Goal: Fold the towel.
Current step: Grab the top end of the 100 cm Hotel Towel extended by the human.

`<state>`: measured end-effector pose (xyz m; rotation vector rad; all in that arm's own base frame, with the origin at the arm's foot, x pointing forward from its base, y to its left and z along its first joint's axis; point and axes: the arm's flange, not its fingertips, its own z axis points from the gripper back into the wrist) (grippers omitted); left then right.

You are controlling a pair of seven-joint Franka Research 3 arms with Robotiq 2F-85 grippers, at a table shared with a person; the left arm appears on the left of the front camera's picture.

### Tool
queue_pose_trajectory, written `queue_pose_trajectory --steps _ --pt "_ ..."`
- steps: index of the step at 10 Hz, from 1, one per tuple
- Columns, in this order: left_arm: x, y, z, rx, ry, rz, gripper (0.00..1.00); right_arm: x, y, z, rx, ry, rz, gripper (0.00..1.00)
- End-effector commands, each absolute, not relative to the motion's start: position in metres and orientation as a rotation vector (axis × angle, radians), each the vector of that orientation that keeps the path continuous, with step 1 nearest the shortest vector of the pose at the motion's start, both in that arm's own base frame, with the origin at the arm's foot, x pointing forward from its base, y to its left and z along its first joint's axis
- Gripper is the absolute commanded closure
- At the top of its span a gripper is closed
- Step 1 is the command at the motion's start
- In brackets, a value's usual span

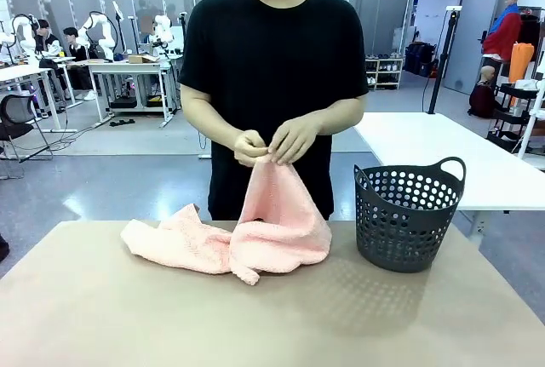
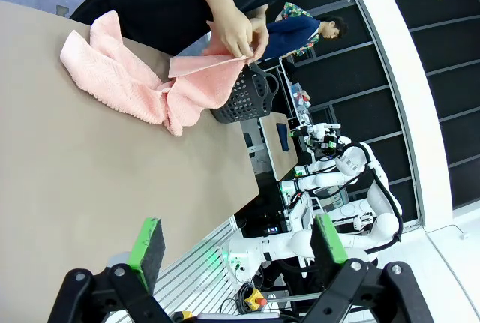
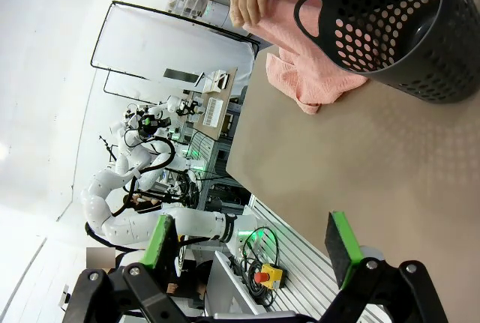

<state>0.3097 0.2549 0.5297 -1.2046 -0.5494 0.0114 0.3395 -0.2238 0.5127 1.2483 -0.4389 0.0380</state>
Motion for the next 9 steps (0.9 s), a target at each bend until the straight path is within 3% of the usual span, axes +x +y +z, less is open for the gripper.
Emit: queue_pose_trajectory --steps 1,9 --pt "0.3082 0.2542 0.5288 -1.222 -0.555 0.004 0.0 0.3394 -0.2246 0.5133 1.255 -0.443 0.043 0.0" --pt "0.3082 0.2542 0.5288 -1.222 -0.555 0.004 0.0 0.3394 -0.2246 0.5133 1.255 -0.443 0.043 0.0"
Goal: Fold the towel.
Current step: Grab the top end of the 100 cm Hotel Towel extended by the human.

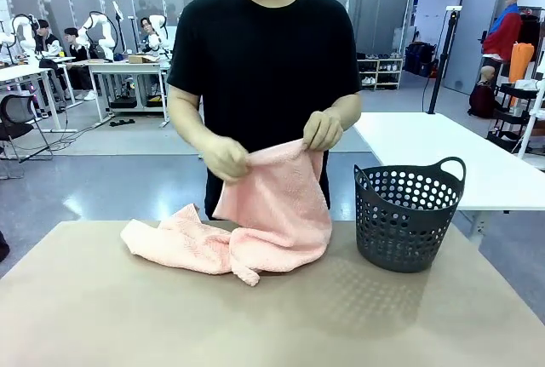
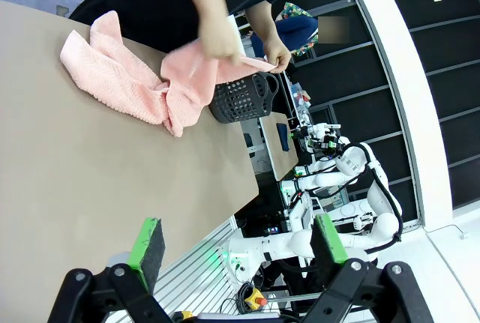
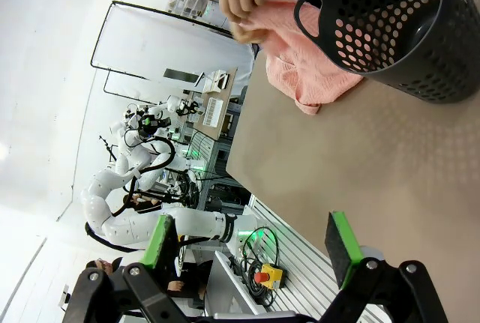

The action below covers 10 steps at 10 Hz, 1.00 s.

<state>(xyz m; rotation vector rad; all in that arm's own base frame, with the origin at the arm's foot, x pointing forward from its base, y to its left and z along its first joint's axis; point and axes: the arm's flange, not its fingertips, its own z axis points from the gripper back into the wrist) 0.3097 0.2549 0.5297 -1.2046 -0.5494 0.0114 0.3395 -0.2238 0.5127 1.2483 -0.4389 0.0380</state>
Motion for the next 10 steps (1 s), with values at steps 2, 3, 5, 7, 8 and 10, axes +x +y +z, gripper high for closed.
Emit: queue_pose_trajectory --steps 2,3,5,7,8,10 --pt "0.3082 0.2542 0.5288 -1.222 -0.555 0.004 0.0 0.3394 -0.2246 0.5133 1.255 -0.443 0.043 0.0" --pt "0.3082 0.2542 0.5288 -1.222 -0.555 0.004 0.0 0.3394 -0.2246 0.5133 1.255 -0.443 0.043 0.0" --pt "0.3082 0.2542 0.5288 -1.222 -0.555 0.004 0.0 0.3394 -0.2246 0.5133 1.255 -0.443 0.043 0.0" --pt "0.3082 0.2542 0.5288 -1.222 -0.555 0.004 0.0 0.3394 -0.2246 0.5133 1.255 -0.443 0.043 0.0" --pt "0.3082 0.2542 0.5288 -1.222 -0.555 0.004 0.0 0.3394 -0.2246 0.5133 1.255 -0.443 0.043 0.0" --pt "0.3082 0.2542 0.5288 -1.222 -0.555 0.004 0.0 0.3394 -0.2246 0.5133 1.255 -0.443 0.043 0.0"
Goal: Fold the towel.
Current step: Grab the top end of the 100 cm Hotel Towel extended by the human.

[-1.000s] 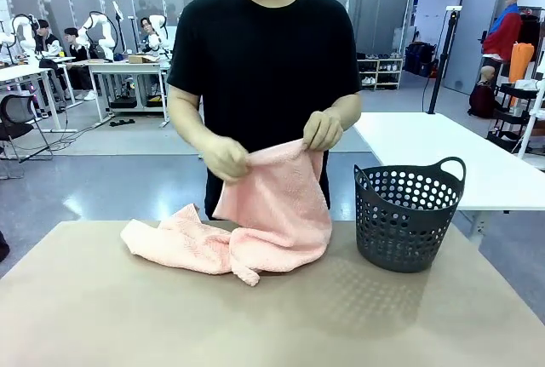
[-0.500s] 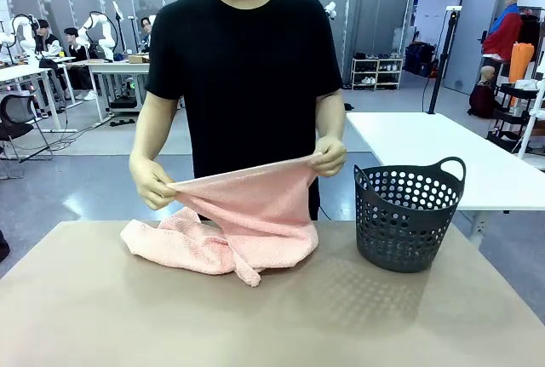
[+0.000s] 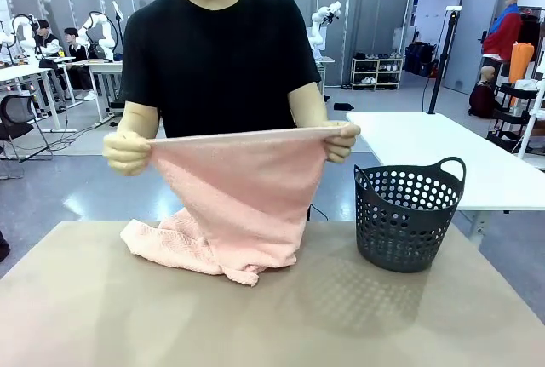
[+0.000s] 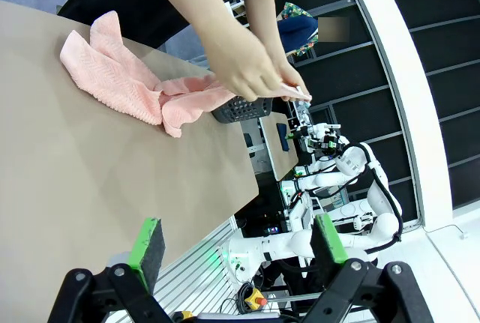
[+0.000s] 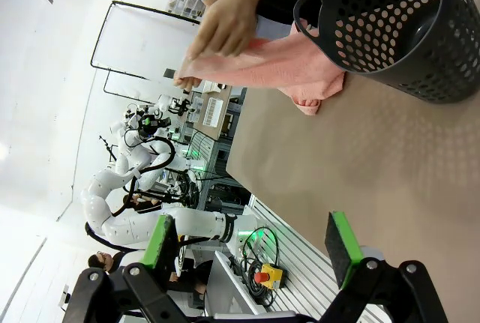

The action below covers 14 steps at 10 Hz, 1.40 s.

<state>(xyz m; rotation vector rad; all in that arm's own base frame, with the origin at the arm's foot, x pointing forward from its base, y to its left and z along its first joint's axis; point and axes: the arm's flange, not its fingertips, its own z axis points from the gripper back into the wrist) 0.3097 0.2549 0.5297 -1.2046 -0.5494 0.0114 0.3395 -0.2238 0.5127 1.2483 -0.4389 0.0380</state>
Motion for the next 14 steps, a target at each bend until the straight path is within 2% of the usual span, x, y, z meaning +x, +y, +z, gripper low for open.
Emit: queue_pose_trajectory --steps 1,7,10,13,14 --pt "0.308 0.254 0.529 -1.222 -0.555 0.004 0.0 0.339 -0.225 0.513 1.255 -0.443 0.043 0.0" --pt "0.31 0.255 0.53 -1.205 -0.549 0.011 0.0 0.339 -0.224 0.513 1.248 -0.439 0.038 0.0" --pt "0.308 0.229 0.596 -0.904 -0.631 -0.295 0.0 0.342 -0.198 0.58 1.087 -0.527 0.464 0.0" --pt "0.315 0.155 0.668 -0.537 -0.638 -0.665 0.0 0.338 -0.135 0.649 0.861 -0.521 0.899 0.0" --pt "0.315 0.128 0.684 -0.482 -0.643 -0.765 0.0 0.334 -0.112 0.668 0.79 -0.528 1.017 0.0"
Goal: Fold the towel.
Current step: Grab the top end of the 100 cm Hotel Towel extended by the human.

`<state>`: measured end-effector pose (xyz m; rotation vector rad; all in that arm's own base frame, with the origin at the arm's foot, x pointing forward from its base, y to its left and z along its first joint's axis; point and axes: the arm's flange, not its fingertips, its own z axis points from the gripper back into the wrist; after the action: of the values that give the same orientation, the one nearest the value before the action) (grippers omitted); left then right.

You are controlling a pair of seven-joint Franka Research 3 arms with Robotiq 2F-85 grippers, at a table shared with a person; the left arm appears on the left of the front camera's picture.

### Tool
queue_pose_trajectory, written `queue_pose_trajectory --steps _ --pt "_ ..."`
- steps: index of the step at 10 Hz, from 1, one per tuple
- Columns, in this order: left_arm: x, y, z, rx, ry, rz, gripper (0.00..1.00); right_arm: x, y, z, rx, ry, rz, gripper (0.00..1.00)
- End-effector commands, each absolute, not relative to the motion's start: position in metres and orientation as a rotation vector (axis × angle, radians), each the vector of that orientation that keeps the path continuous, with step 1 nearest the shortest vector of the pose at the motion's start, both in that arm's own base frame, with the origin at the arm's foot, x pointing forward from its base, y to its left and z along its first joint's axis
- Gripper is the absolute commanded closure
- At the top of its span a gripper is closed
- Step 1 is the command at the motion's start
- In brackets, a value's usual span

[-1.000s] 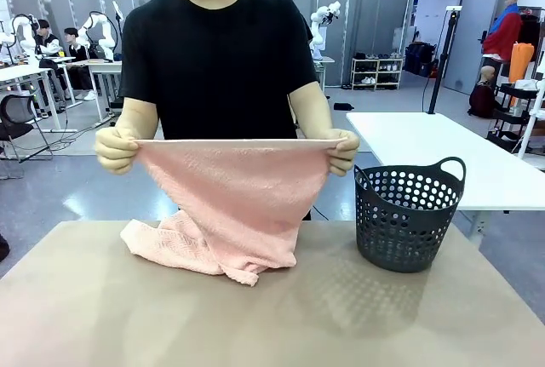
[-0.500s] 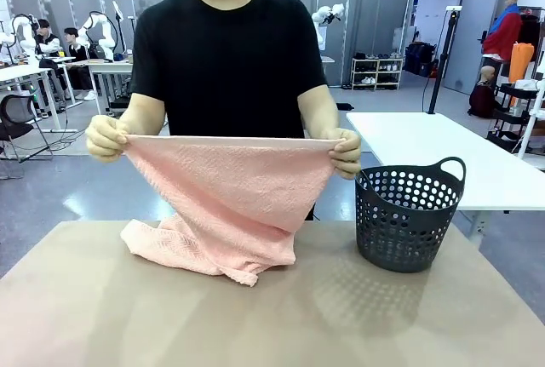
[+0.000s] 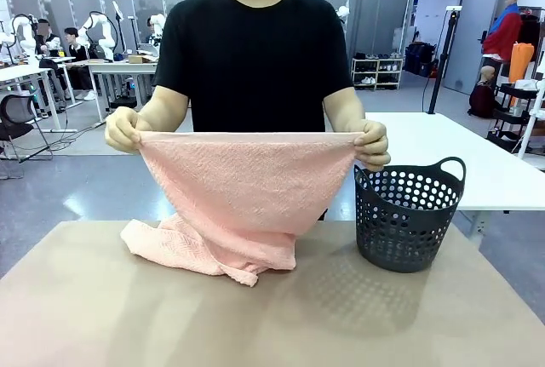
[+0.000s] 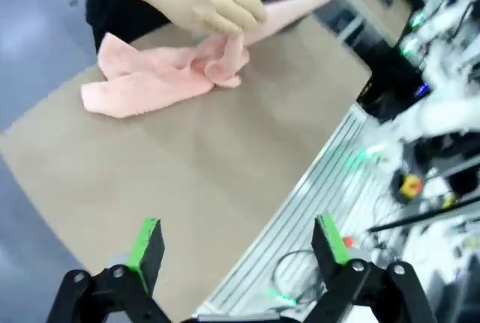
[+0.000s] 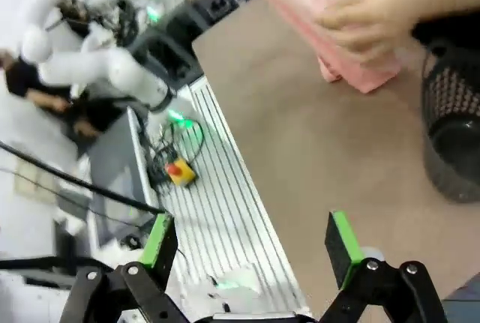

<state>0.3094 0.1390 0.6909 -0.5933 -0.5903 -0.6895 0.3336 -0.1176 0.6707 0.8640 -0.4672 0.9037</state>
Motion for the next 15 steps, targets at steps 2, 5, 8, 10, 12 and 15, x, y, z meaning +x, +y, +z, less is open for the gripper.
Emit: queue_pose_trajectory --steps 2,5,8,10,12,15 --pt "0.301 0.069 0.699 -0.31 -0.644 -0.96 0.0 0.319 -0.067 0.699 0.649 -0.532 1.207 0.0" --pt "0.275 -0.001 0.711 -0.149 -0.657 -1.149 0.0 0.298 -0.013 0.726 0.502 -0.539 1.405 0.0" --pt "0.269 -0.024 0.707 -0.15 -0.641 -1.23 0.0 0.296 0.002 0.726 0.492 -0.586 1.408 0.0" --pt "0.267 -0.022 0.715 -0.153 -0.632 -1.217 0.0 0.292 0.001 0.743 0.518 -0.547 1.415 0.0" --pt "0.267 -0.022 0.715 -0.153 -0.632 -1.217 0.0 0.292 0.001 0.743 0.518 -0.547 1.415 0.0" --pt "0.265 -0.068 0.739 -0.045 -0.643 -1.435 0.0 0.298 0.049 0.761 0.27 -0.523 1.497 0.0"
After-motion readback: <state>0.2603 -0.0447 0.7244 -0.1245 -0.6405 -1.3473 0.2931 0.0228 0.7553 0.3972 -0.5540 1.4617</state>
